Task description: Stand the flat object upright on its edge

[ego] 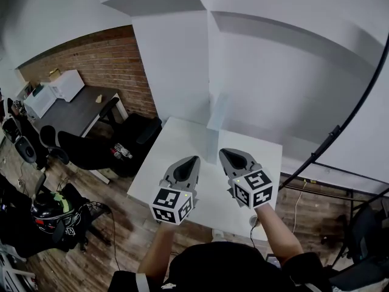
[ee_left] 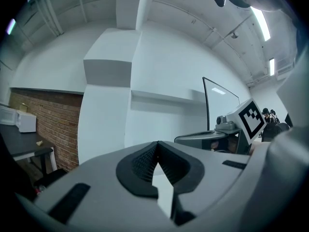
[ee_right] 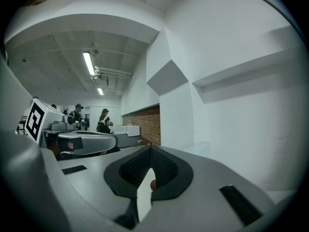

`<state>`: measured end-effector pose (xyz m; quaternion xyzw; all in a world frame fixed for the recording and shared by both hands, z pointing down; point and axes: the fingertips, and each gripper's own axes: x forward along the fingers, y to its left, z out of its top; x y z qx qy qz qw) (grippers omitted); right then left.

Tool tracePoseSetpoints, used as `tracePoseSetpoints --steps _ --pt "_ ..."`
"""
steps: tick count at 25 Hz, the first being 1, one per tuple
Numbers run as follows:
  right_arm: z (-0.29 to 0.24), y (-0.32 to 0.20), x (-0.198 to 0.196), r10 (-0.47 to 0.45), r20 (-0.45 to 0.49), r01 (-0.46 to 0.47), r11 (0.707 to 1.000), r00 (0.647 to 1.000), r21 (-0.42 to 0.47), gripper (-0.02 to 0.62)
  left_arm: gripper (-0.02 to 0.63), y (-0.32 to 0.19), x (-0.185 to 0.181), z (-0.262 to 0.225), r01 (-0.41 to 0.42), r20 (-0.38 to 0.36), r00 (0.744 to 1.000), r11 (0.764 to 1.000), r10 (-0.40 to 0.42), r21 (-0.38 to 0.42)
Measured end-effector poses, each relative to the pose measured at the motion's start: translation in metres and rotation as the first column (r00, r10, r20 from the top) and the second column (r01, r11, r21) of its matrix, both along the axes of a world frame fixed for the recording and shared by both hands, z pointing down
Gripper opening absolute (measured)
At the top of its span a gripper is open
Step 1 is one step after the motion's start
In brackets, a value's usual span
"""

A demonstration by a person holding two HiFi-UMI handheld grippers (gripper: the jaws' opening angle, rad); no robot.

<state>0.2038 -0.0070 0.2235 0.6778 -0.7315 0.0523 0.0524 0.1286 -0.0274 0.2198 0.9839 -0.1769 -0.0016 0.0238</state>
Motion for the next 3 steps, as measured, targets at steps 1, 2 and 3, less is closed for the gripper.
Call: tracePoseSetpoints --steps 1,2,3 --pt "0.0005 0.0 0.0003 -0.001 0.002 0.001 1.0 1.0 0.0 0.04 0.012 0.0003 0.0008 0.0006 -0.001 0.0 1.0 1.0 0.001 0.001" --pt "0.0012 0.0001 0.0007 -0.002 0.004 0.002 1.0 1.0 0.0 0.04 0.012 0.0006 0.0015 0.0012 -0.002 0.001 1.0 1.0 0.002 0.002" --pt "0.0018 0.0002 0.001 -0.002 0.005 0.002 1.0 1.0 0.0 0.04 0.012 0.0009 0.0022 0.0019 -0.004 0.001 1.0 1.0 0.004 0.003"
